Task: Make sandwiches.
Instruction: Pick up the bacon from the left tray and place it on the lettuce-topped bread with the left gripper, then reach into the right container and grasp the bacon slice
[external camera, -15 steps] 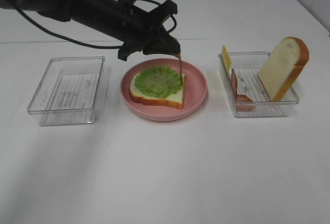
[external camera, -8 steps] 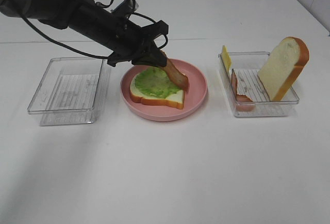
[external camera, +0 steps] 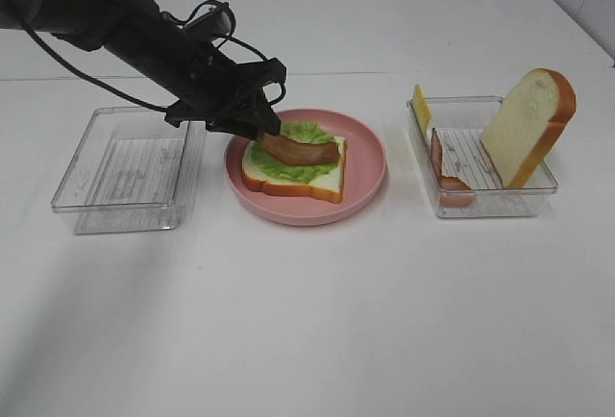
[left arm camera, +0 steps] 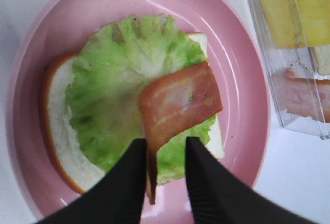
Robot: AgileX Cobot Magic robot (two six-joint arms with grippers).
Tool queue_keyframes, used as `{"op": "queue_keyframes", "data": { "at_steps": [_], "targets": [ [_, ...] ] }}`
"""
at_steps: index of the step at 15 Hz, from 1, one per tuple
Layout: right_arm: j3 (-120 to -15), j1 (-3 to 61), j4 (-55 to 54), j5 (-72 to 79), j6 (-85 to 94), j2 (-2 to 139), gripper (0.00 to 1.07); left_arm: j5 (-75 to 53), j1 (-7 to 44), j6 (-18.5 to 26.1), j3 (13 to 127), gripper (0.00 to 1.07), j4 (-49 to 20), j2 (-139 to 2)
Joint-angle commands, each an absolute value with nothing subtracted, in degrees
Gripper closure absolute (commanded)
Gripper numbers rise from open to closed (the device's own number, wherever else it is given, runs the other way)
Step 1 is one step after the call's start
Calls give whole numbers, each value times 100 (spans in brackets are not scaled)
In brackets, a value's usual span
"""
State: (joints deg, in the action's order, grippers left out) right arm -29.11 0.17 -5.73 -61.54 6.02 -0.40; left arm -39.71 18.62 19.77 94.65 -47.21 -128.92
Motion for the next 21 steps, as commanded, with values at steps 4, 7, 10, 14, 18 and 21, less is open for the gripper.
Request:
{"op": "queue_keyframes", "data": {
  "at_steps": [4, 7, 10, 14, 18, 21],
  "targets": [
    [-2899, -6, -567, -6091, 642, -74, 11, -4114, 1862, 1885, 9500, 30, -4068, -12307],
    [-2899, -6, -567, -6091, 642, -74, 11, -4469, 1862, 1816, 9500, 30, -3598, -11946],
    [-2899, -6, -567, -6091, 642, -74, 11, -5065, 1862, 905, 9500, 30, -2762, -11236],
    [-2899, -6, -567, -6091, 642, -74, 11, -6245, 1862, -424, 9500, 30, -1020, -9975],
    [-2899, -6, -567, -6091, 642, -74, 11, -7254, 1862, -911, 9500, 30, -109, -9081],
    [-2899, -6, -567, -6091, 642, -74, 11, -7340, 1862, -928, 9093, 30, -63, -8130]
  ]
}}
